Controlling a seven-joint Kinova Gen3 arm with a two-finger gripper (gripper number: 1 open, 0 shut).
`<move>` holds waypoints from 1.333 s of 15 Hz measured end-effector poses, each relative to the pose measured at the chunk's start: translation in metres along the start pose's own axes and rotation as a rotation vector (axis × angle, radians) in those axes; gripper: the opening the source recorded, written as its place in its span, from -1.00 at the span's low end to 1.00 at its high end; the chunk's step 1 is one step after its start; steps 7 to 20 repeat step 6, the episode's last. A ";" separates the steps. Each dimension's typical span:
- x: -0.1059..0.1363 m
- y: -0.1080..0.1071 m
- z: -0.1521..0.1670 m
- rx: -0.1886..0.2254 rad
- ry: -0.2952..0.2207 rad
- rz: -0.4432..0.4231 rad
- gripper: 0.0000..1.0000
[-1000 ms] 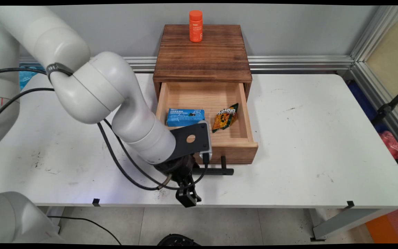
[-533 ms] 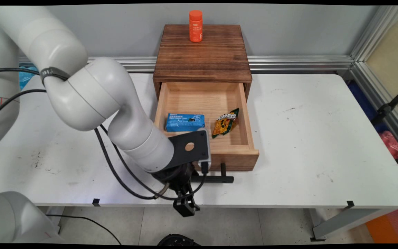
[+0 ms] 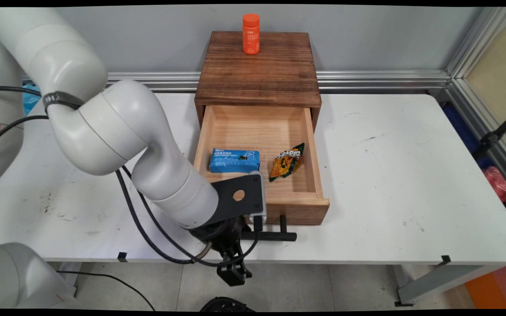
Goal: Open the drawer
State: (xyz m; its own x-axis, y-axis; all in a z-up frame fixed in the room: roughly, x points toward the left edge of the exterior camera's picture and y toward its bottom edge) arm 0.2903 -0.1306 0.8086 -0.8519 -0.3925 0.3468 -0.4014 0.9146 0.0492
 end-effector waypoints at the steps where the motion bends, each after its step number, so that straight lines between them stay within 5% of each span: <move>1: 0.000 0.002 0.000 -0.004 -0.001 0.002 1.00; 20: -0.001 0.008 0.000 -0.014 -0.003 0.005 1.00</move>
